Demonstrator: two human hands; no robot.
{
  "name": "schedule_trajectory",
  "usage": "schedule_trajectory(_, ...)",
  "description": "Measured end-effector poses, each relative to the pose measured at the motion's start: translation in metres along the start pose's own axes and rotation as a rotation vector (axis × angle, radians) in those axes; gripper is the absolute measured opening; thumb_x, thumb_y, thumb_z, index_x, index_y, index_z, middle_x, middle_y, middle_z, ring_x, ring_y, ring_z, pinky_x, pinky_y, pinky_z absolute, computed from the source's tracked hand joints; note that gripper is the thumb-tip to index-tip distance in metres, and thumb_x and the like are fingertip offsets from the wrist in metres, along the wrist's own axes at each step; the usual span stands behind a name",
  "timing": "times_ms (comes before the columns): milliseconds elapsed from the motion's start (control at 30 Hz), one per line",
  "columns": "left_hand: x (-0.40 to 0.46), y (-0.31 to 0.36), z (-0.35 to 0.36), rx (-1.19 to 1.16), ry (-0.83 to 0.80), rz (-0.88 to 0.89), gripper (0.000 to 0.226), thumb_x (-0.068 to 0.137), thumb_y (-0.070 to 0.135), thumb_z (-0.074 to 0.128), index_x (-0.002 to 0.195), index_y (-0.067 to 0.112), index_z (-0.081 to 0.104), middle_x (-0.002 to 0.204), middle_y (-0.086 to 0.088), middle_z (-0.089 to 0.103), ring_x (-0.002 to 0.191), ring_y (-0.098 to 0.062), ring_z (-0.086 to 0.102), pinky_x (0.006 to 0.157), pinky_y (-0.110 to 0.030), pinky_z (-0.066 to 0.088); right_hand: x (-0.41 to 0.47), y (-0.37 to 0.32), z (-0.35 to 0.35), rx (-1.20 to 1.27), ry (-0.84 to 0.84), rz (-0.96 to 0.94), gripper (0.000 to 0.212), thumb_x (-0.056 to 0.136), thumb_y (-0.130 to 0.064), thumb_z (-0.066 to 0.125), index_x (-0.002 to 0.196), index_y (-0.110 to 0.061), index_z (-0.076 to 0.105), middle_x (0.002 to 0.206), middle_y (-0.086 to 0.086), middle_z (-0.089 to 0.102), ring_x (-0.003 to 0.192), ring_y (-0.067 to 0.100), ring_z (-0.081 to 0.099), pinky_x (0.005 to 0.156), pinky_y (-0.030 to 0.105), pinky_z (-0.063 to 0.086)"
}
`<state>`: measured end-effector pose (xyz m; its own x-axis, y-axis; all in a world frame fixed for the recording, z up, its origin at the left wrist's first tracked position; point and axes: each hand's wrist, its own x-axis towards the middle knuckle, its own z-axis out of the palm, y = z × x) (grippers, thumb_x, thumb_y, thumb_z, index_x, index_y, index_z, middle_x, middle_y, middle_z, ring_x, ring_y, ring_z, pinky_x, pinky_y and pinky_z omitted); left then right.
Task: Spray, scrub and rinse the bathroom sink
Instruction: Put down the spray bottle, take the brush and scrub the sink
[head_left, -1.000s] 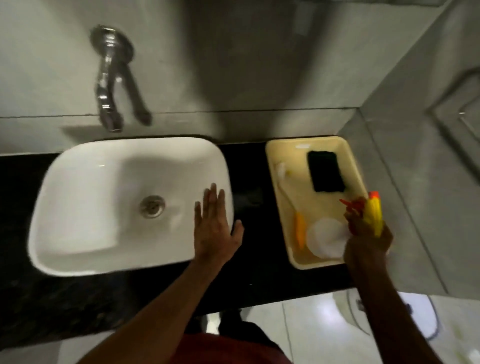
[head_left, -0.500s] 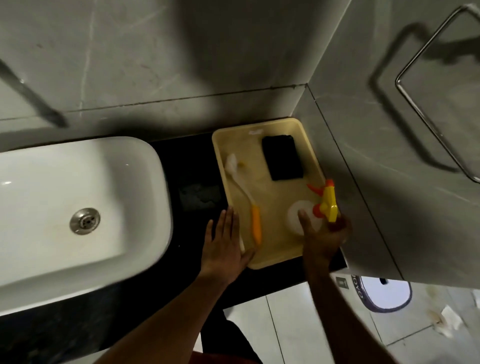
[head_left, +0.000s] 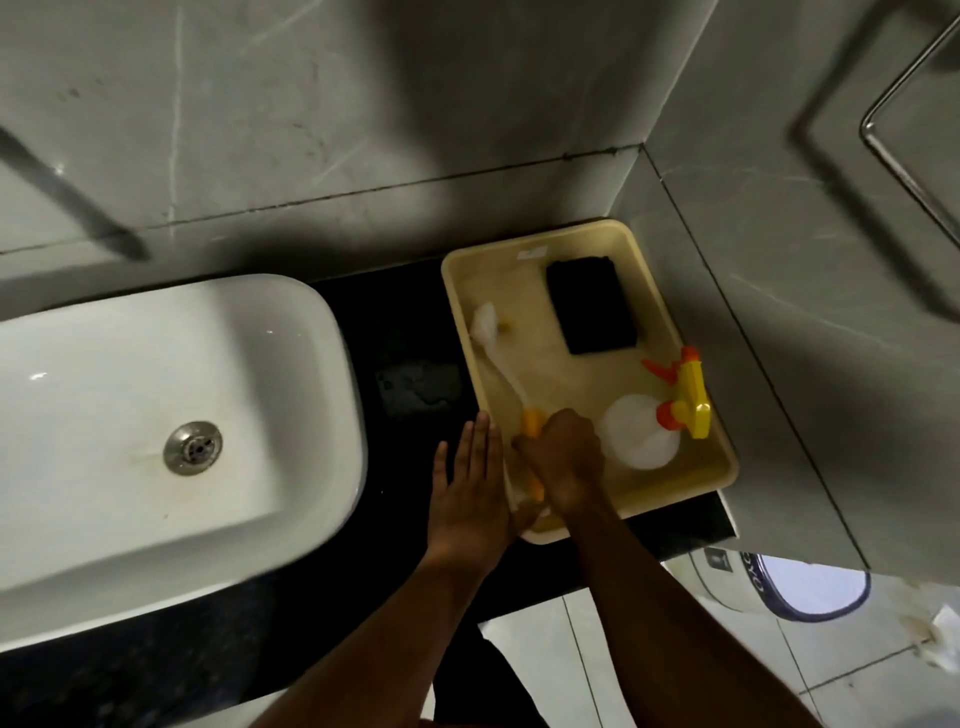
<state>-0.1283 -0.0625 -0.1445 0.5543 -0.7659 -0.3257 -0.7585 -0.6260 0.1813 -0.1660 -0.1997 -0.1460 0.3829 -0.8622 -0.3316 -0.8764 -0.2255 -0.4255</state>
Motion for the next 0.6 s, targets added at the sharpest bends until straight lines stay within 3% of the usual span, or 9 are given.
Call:
schedule_trajectory(67,0.001,0.0,-0.001,0.038,-0.011,0.01,0.11,0.078,0.085,0.013,0.141,0.011,-0.038,0.149,-0.006,-0.045,0.138,-0.021,-0.042,0.108,-0.043,-0.034,-0.006,-0.007,-0.006,0.152,0.044,0.002,0.034,0.069,-0.048,0.068,0.06,-0.015,0.062,0.052,-0.004,0.059,0.045,0.012,0.057,0.047,0.022,0.035)
schedule_trajectory(167,-0.005,-0.006,-0.011,0.051,0.005,0.047,0.11,0.081,0.084,0.016,0.152,0.008,-0.018,0.159,-0.01,-0.028,0.145,-0.023,-0.03,0.115,-0.046,-0.027,-0.026,-0.015,-0.019,0.308,0.052,-0.081,0.029,0.067,-0.042,0.066,0.051,-0.021,0.053,0.043,-0.007,0.05,0.036,0.003,0.048,0.038,0.018,0.032)
schedule_trajectory(233,-0.017,-0.024,-0.028,-0.011,0.106,0.043,0.108,0.081,0.085,0.014,0.154,0.007,-0.005,0.165,-0.011,-0.009,0.151,-0.026,-0.013,0.122,-0.049,-0.012,-0.04,-0.021,-0.03,0.372,0.043,-0.154,0.029,0.066,-0.038,0.066,0.053,-0.017,0.05,0.043,-0.007,0.046,0.037,0.003,0.045,0.036,0.012,0.03)
schedule_trajectory(333,-0.05,-0.082,-0.053,-0.047,0.35,-0.035,0.101,0.088,0.079,0.022,0.154,0.003,0.015,0.165,-0.014,0.011,0.153,-0.028,0.01,0.122,-0.049,0.01,-0.056,-0.039,-0.046,0.418,0.004,-0.236,0.028,0.064,-0.036,0.067,0.058,-0.015,0.05,0.046,-0.006,0.046,0.04,0.002,0.043,0.04,0.013,0.034)
schedule_trajectory(500,-0.131,-0.247,-0.092,-0.029,0.433,-0.506,0.101,0.087,0.075,0.019,0.155,0.001,0.003,0.165,-0.018,0.003,0.153,-0.032,0.004,0.123,-0.05,0.006,-0.093,-0.095,-0.043,0.387,-0.179,-0.386,0.018,0.063,-0.034,0.065,0.074,-0.023,0.056,0.06,0.002,0.057,0.045,0.005,0.047,0.048,0.024,0.043)
schedule_trajectory(600,-0.169,-0.33,-0.107,-0.07,0.423,-0.798,0.11,0.08,0.081,0.017,0.154,0.0,0.008,0.163,-0.022,0.008,0.152,-0.035,0.006,0.123,-0.053,0.009,-0.111,-0.135,-0.027,0.302,-0.392,-0.481,0.016,0.071,-0.028,0.064,0.084,-0.031,0.055,0.062,0.002,0.063,0.04,0.007,0.057,0.039,0.03,0.049)
